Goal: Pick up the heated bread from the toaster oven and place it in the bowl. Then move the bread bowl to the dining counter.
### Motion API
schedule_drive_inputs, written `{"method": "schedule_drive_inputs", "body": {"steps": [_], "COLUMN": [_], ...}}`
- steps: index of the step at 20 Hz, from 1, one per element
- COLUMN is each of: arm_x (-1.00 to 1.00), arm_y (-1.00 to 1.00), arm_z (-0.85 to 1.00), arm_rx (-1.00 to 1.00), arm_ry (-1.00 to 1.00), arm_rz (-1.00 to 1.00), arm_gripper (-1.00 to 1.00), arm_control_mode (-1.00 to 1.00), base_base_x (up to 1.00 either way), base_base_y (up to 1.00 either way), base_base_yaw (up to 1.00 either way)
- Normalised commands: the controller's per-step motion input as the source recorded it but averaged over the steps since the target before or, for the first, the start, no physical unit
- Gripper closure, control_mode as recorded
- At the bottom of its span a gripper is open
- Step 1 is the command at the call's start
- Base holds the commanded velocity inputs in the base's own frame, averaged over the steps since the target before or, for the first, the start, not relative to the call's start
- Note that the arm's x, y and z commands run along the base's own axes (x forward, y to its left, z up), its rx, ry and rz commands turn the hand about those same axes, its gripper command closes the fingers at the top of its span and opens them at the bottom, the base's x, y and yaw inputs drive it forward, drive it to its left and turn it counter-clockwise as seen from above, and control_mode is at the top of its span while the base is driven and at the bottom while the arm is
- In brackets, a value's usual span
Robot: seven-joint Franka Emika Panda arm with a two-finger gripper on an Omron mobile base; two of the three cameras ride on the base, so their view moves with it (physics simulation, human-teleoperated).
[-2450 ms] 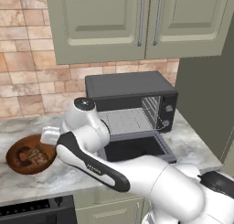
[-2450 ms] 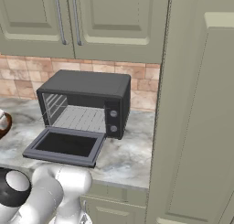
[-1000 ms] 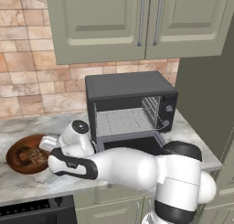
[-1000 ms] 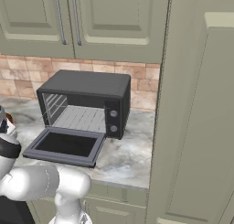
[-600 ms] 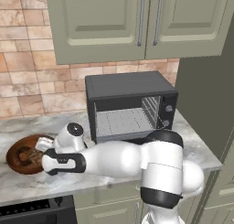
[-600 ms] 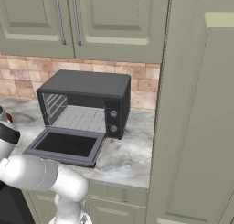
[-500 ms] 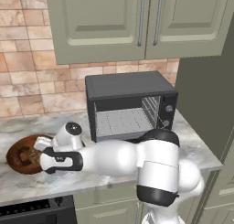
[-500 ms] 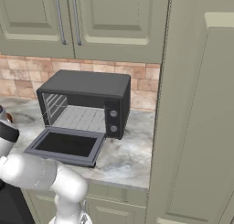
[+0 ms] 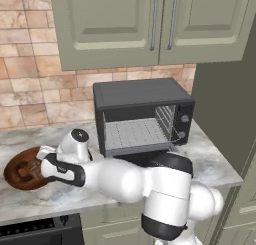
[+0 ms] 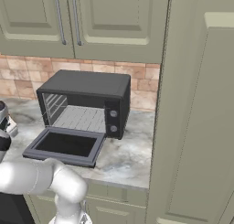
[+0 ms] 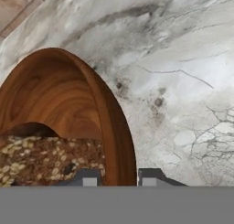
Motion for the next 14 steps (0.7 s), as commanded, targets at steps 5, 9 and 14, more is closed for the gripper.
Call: {"method": "schedule_drive_inputs", "body": {"steps": [5,9,14], "arm_x": [-0.36,-0.95,-0.97], "arm_y": [-0.32,-0.79,-0.81], "arm_z": [0.0,0.12,0.78], "arm_rx": [0.0,0.01,0.06], "arm_ry": [0.0,-0.05,-0.25], "arm_rz": [-0.01,-0.11,-0.17], "arm_gripper": [1.0,1.0,1.0], "arm_control_mode": [-1.0,-1.0,-1.0], "base_base_x": [0.0,0.0,0.0], "base_base_y": [0.0,0.0,0.0], "base_base_yaw": [0.0,0.0,0.0]}}
